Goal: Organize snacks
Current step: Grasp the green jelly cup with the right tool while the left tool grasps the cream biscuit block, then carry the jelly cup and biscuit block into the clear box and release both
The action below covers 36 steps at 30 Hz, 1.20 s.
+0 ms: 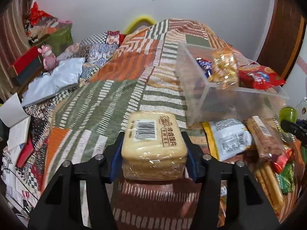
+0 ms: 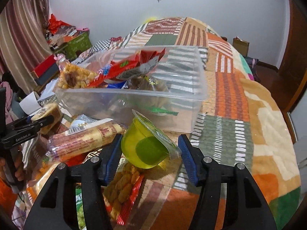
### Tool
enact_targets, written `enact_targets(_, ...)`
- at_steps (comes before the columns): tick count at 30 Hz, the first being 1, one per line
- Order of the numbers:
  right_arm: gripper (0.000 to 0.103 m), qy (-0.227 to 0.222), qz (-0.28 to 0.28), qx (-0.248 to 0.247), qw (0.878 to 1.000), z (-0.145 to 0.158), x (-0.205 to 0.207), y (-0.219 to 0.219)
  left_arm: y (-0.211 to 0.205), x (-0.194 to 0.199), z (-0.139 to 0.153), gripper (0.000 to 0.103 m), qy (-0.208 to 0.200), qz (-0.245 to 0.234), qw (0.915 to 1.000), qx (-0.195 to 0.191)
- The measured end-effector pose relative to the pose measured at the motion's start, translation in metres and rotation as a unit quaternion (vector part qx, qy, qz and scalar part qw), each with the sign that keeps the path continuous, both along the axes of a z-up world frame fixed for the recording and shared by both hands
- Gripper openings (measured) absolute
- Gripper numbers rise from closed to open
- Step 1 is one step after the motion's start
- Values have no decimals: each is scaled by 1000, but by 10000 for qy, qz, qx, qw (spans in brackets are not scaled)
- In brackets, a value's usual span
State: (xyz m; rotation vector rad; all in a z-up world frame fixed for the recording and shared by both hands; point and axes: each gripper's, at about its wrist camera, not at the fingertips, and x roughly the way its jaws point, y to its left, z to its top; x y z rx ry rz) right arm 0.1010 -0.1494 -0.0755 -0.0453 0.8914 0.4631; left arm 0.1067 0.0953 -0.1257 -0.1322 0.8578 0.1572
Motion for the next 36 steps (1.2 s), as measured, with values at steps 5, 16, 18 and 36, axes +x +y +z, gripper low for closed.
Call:
enact_targets(5,55,-190,-80,105,9997,17,-5,-8,-5,-13,18,54,-170,-103,9998,-52)
enact_targets(16,55,-623,-150,253,9976,46,-12,-12,-28,-29,68,54,-785,-366,9962,85)
enact_targets(18,55,-664,-156,274,9973,48,-12,-11,-36,-26,75,54,-888,-448,9950,65)
enact_targets(36,55,-775,-120,328,9964,47,24,-5,-98,47,81,54,-976,-1121,9889,-12)
